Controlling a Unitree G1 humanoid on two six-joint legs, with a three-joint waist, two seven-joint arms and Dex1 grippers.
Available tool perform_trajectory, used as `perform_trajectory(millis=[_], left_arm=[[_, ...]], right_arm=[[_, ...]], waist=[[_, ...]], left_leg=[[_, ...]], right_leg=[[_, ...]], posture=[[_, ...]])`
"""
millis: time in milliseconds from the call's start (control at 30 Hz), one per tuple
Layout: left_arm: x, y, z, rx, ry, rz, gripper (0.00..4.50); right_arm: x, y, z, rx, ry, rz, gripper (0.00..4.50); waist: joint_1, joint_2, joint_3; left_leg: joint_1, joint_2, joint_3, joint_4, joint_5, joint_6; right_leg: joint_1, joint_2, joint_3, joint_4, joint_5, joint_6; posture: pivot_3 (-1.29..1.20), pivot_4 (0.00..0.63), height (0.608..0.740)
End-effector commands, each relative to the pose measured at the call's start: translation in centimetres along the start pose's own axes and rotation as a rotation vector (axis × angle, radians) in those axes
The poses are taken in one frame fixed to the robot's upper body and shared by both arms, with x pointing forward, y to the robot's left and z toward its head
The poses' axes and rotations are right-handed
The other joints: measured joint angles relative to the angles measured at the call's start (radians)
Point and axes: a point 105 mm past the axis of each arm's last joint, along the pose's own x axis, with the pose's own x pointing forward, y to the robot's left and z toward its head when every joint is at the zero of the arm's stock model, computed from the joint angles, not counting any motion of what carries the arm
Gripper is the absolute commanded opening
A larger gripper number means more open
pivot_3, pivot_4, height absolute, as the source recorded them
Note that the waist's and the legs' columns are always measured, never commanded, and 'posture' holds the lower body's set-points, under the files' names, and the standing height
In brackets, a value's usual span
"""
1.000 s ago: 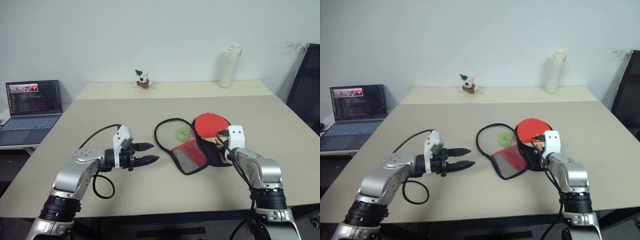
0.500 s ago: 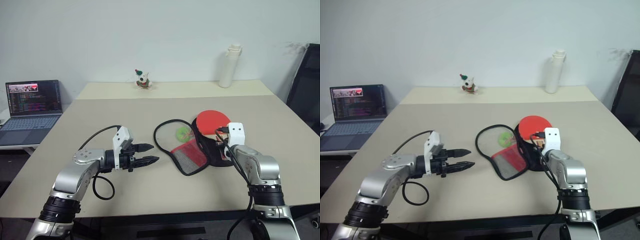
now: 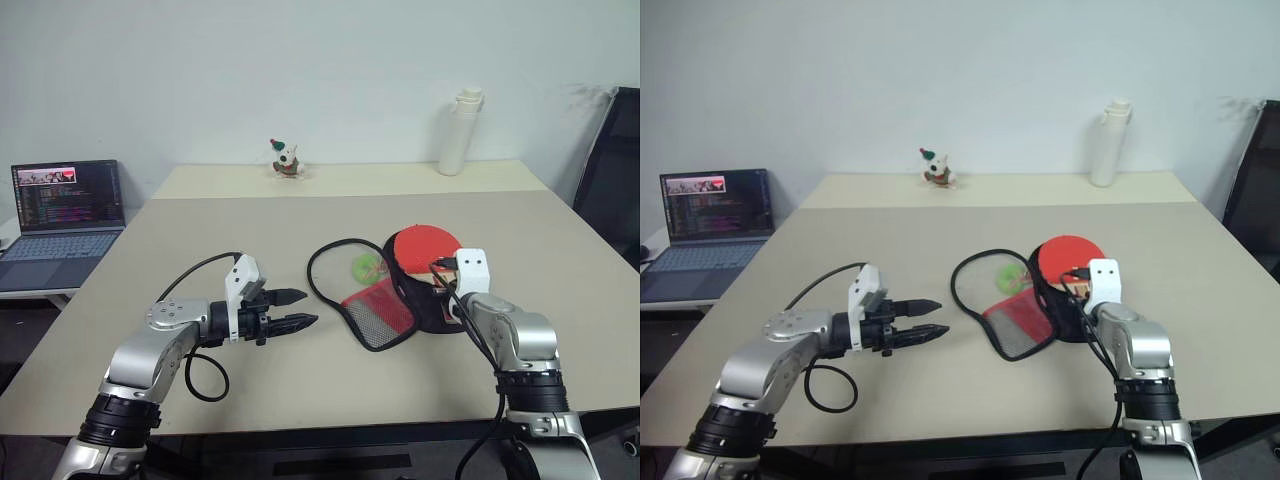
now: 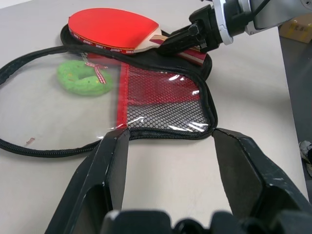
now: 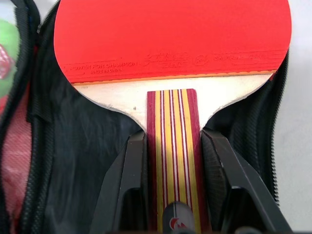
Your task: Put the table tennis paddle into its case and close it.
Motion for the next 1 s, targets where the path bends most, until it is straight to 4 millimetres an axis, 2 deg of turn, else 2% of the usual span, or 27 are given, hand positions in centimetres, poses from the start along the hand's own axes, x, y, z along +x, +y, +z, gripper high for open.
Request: perform_trajectory(millis=[33, 200, 233, 433, 600, 700, 933, 967, 1000], left_arm=[[-0.1, -0.4, 1.2, 0.056, -0.036, -0.008, 2.94], [0.0, -0.4, 1.2, 0.055, -0.037, -0.009, 2.94], [0.1, -0.4, 1.1, 0.055, -0.037, -0.009, 2.94], [0.1, -0.4, 1.1, 0.053, -0.038, -0.011, 2.94], [0.2, -0.4, 1.0, 0.053, -0.04, -0.009, 2.94], [0.2, -0.4, 1.0, 0.053, -0.039, -0.009, 2.94], [0.2, -0.3, 1.0, 0.052, -0.038, -0.007, 2.94], [0.2, -0.3, 1.0, 0.052, -0.038, -0.007, 2.94], [0.1, -0.3, 0.9, 0.052, -0.038, -0.007, 2.94]], right_arm=[[-0.5, 0.2, 1.3, 0.006, -0.063, 0.008, 2.42], [-1.0, 1.2, 0.9, -0.016, -0.056, 0.037, 4.26], [-1.0, 1.3, 0.8, -0.02, -0.056, 0.039, 4.49], [-1.4, 2.2, 0.8, -0.051, -0.063, 0.075, 4.49], [-1.1, 1.9, -0.1, -0.091, -0.051, 0.062, 4.49], [-1.0, 1.5, -0.7, -0.096, -0.04, 0.05, 3.93], [-1.3, 1.5, -0.8, -0.094, -0.047, 0.038, 1.37], [-1.4, 1.5, -0.7, -0.095, -0.05, 0.038, 1.17], [-1.5, 1.6, -0.7, -0.096, -0.052, 0.039, 1.17]], waist=[[0.0, 0.0, 0.0], [0.0, 0.0, 0.0], [0.0, 0.0, 0.0], [0.0, 0.0, 0.0], [0.0, 0.0, 0.0], [0.0, 0.0, 0.0], [0.0, 0.0, 0.0], [0.0, 0.0, 0.0], [0.0, 0.0, 0.0]], left_leg=[[0.0, 0.0, 0.0, 0.0, 0.0, 0.0], [0.0, 0.0, 0.0, 0.0, 0.0, 0.0], [0.0, 0.0, 0.0, 0.0, 0.0, 0.0], [0.0, 0.0, 0.0, 0.0, 0.0, 0.0], [0.0, 0.0, 0.0, 0.0, 0.0, 0.0], [0.0, 0.0, 0.0, 0.0, 0.0, 0.0], [0.001, 0.0, 0.0, 0.0, 0.0, 0.0], [0.001, 0.0, 0.0, 0.0, 0.0, 0.0], [0.001, 0.0, 0.0, 0.0, 0.0, 0.0]], right_leg=[[0.0, 0.0, 0.0, 0.0, 0.0, 0.0], [0.0, 0.0, 0.0, 0.0, 0.0, 0.0], [0.0, 0.0, 0.0, 0.0, 0.0, 0.0], [0.0, 0.0, 0.0, 0.0, 0.0, 0.0], [0.0, 0.0, 0.0, 0.0, 0.0, 0.0], [0.0, 0.0, 0.0, 0.0, 0.0, 0.0], [0.0, 0.0, 0.0, 0.0, 0.0, 0.0], [0.0, 0.0, 0.0, 0.0, 0.0, 0.0], [0.0, 0.0, 0.0, 0.0, 0.0, 0.0]], posture=[[0.0, 0.15, 0.74], [0.0, 0.15, 0.74], [0.0, 0.15, 0.74], [0.0, 0.15, 0.74], [0.0, 0.15, 0.74], [0.0, 0.15, 0.74], [0.0, 0.15, 0.74], [0.0, 0.15, 0.74], [0.0, 0.15, 0.74]])
